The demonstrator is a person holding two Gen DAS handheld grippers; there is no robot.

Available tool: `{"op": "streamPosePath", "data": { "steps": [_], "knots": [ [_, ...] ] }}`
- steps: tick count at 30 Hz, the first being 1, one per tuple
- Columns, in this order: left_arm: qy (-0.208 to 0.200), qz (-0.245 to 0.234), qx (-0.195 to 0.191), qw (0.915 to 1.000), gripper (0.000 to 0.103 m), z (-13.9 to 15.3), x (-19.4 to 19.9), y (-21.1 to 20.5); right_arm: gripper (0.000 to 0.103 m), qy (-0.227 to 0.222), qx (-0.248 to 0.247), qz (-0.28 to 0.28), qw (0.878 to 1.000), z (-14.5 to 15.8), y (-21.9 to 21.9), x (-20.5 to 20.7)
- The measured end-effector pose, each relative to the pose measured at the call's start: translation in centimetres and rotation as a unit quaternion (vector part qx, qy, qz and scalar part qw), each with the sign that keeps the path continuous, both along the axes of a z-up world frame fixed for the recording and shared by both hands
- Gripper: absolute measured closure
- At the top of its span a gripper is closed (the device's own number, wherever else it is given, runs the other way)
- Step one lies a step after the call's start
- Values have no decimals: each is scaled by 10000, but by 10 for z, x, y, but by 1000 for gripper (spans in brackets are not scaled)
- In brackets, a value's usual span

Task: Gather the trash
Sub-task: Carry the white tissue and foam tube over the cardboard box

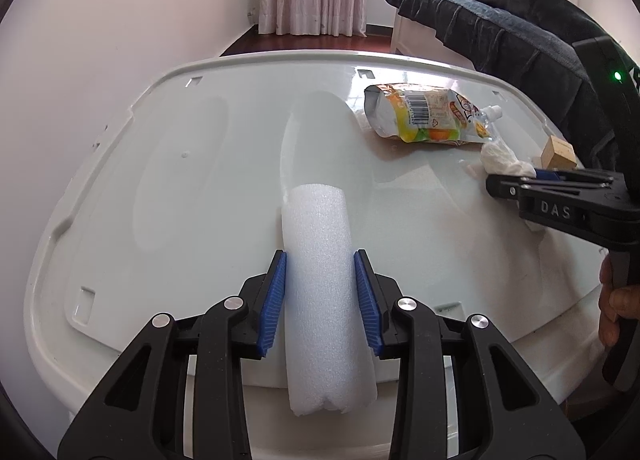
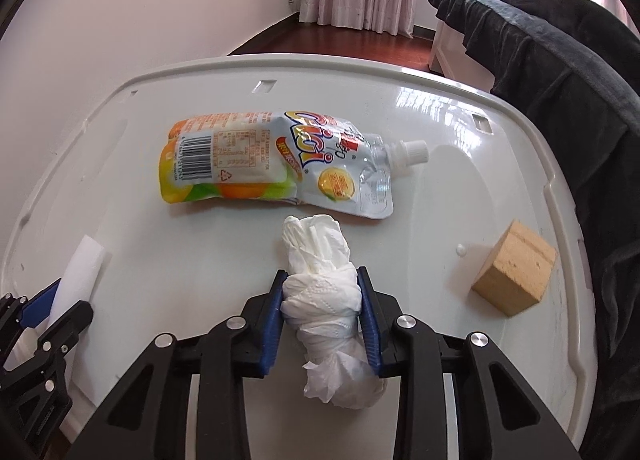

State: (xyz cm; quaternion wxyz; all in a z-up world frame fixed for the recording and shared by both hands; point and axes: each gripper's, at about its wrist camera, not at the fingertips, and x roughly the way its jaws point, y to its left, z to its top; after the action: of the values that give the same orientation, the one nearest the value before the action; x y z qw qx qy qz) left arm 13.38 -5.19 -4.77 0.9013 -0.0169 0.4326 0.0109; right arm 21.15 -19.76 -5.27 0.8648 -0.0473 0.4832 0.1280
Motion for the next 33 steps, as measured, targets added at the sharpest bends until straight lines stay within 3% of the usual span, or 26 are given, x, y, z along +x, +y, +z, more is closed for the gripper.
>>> {"op": "streamPosePath", "data": {
  "steps": [5, 19, 26, 33],
  "knots": [
    [-32, 63, -289, 9996, 72, 3, -1, 10, 69, -86, 165, -20, 9998, 12, -4, -19],
    [-207, 25, 185, 9996, 74, 20, -22, 1, 69, -402, 549, -458, 9966, 40, -32, -72],
    [-294, -74, 201, 9993, 74, 35, -48, -4, 69, -541, 769, -826, 9921, 40, -51, -133],
    [-256, -312, 250, 9989, 74, 39, -104, -16, 69, -692, 891, -906, 9895, 34, -54, -209]
  ]
}}
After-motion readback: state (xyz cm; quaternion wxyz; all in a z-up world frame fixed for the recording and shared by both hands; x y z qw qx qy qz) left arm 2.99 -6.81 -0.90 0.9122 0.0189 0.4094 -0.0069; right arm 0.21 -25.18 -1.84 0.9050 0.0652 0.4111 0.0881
